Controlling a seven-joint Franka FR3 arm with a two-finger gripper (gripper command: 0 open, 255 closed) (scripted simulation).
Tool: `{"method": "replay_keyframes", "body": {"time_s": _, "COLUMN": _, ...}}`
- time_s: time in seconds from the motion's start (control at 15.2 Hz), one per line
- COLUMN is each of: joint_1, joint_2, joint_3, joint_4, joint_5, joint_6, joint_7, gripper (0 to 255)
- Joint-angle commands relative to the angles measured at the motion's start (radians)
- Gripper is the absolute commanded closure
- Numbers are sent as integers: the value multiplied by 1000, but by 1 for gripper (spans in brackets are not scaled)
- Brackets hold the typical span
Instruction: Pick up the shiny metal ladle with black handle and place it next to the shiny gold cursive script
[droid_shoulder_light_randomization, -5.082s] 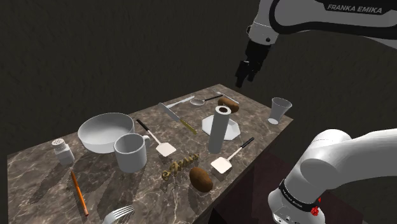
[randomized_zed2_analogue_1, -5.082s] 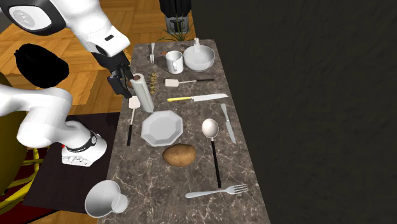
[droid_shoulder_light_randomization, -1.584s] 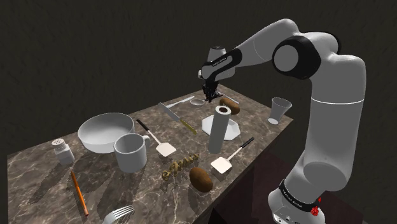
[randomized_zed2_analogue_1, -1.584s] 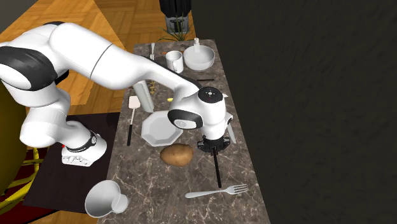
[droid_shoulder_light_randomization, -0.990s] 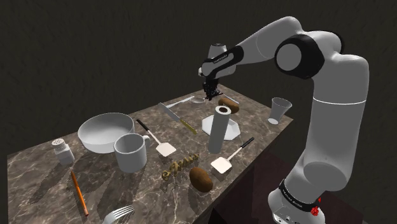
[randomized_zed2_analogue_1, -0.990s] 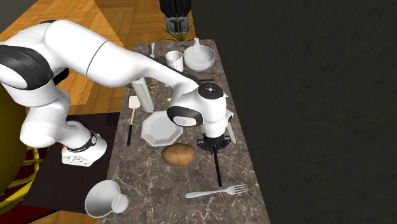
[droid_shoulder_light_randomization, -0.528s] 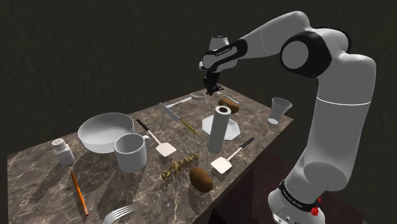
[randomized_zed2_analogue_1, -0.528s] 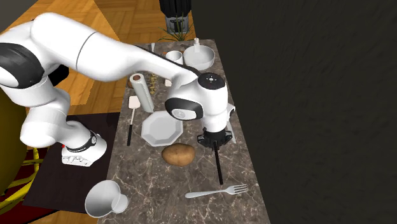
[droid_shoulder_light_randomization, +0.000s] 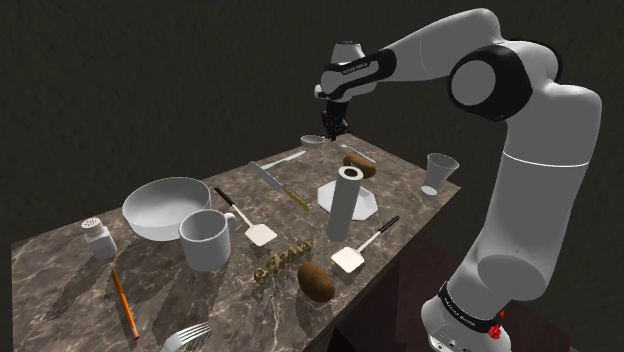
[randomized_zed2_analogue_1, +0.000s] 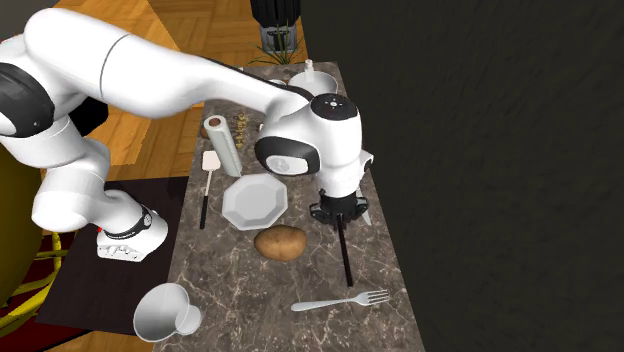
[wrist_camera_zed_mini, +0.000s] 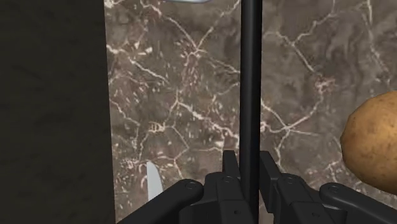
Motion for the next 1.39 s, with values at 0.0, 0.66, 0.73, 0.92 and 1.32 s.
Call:
{"method": "replay_keyframes", "body": {"time_s": 0.0, "joint_1": 1, "joint_2": -7, "joint_3": -1, "joint_4": 18, "joint_5": -2, "joint_6": -25, "joint_7": 1, "gripper": 255}}
{"method": "replay_keyframes", "body": {"time_s": 0.66, "joint_1": 130, "joint_2": -234, "joint_3": 59, "joint_4": -248, "joint_5": -116, "joint_6": 7, "joint_7": 232, "gripper": 255}}
{"method": "replay_keyframes", "body": {"time_s": 0.73, "joint_1": 142, "joint_2": -254, "joint_3": 69, "joint_4": -272, "joint_5": -125, "joint_6": 8, "joint_7": 259, "gripper": 255}}
{"method": "replay_keyframes", "body": {"time_s": 0.92, "joint_1": 175, "joint_2": -312, "joint_3": 103, "joint_4": -337, "joint_5": -149, "joint_6": 8, "joint_7": 338, "gripper": 255}}
{"method": "replay_keyframes", "body": {"time_s": 1.32, "joint_1": 237, "joint_2": -403, "joint_3": 183, "joint_4": -434, "joint_5": -174, "joint_6": -4, "joint_7": 494, "gripper": 255}}
